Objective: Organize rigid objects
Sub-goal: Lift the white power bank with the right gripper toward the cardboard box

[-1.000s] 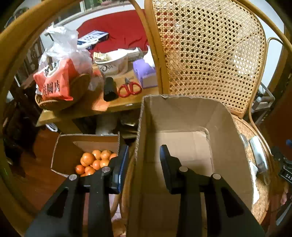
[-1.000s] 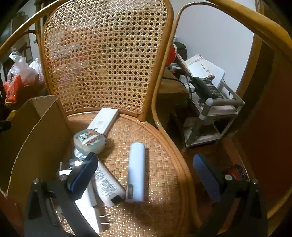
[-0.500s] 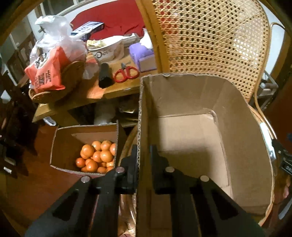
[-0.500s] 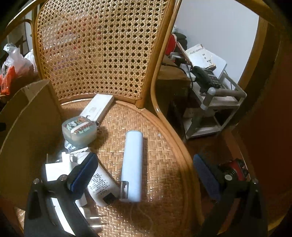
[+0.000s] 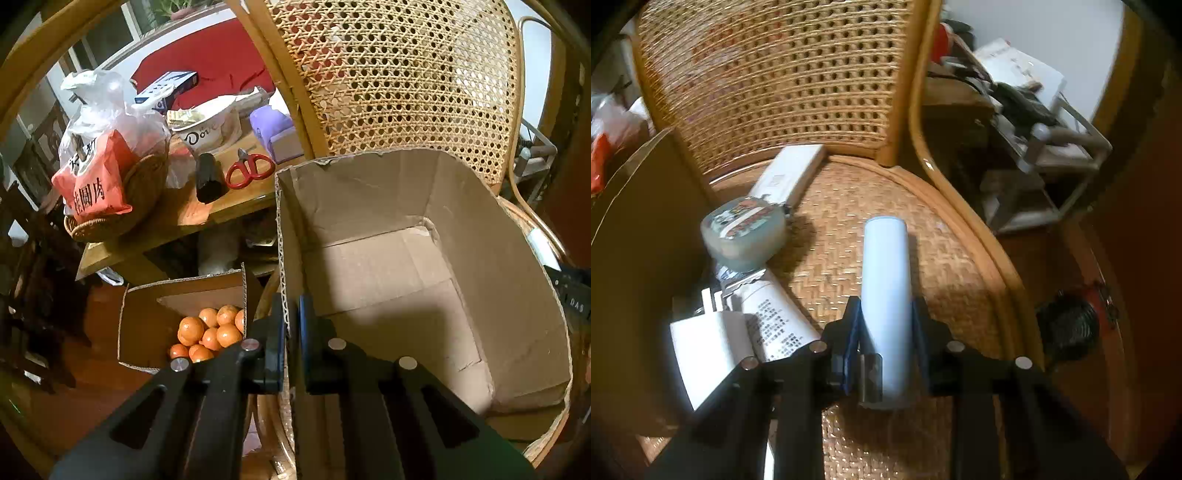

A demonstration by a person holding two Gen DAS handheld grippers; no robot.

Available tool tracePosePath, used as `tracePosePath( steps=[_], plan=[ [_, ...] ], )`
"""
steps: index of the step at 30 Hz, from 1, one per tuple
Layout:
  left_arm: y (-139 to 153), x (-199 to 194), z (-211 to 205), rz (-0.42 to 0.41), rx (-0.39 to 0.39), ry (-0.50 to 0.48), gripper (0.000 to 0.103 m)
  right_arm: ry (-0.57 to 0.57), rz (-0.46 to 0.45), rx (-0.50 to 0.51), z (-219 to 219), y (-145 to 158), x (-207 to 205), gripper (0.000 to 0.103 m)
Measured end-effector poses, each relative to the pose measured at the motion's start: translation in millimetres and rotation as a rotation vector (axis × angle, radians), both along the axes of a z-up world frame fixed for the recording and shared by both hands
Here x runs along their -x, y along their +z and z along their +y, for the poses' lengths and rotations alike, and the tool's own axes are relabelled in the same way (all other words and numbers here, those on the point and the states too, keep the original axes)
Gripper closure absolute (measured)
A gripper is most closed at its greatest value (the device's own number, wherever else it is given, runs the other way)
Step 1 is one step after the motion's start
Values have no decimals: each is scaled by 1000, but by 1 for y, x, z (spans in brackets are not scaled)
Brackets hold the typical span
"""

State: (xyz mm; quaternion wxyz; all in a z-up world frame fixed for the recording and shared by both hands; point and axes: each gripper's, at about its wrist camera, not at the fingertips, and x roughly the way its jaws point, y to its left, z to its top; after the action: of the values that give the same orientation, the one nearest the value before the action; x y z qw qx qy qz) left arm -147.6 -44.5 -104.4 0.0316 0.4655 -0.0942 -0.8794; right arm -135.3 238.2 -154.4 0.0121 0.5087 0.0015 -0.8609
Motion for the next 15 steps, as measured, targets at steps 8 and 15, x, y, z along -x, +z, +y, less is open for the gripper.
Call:
tracePosePath(
  steps=[8,15],
  plan=[
    [1,-1,-3,4,-12,-5,97,-17,61,0,5,19,-5,74],
    [1,-1,-1,8,0,-13,97,-25,159,78,10,47,-9,74]
  ],
)
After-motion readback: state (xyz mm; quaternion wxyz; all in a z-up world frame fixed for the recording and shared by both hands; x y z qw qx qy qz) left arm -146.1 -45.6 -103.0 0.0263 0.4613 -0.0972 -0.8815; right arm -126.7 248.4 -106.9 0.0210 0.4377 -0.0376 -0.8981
